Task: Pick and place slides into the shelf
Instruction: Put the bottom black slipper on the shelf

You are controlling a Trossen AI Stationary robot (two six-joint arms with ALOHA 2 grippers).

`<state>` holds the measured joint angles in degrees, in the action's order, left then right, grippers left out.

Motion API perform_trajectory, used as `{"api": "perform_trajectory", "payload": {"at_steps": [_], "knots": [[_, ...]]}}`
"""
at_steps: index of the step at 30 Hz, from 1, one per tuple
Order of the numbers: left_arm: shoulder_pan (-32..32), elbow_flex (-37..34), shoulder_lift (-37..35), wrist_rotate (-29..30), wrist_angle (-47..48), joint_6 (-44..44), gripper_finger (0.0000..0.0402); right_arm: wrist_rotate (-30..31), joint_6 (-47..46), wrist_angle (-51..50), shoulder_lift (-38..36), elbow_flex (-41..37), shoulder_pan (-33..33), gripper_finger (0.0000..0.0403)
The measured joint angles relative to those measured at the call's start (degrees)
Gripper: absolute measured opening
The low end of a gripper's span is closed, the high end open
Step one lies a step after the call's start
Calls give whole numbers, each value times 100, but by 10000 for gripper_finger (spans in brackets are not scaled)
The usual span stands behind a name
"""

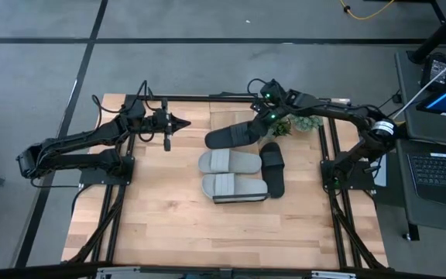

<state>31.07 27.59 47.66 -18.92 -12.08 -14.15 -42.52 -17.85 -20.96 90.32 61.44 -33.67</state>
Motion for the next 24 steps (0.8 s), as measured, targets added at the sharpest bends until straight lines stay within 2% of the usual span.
{"api": "perform_trajectory", "payload": {"at_steps": [11,24], "knots": [[0,0,0,37,-2,2,0,-10,-171,-63,204,1,13,11],[0,0,0,42,-103,4,0,-114,-1133,-71,206,0,13,11]]}}
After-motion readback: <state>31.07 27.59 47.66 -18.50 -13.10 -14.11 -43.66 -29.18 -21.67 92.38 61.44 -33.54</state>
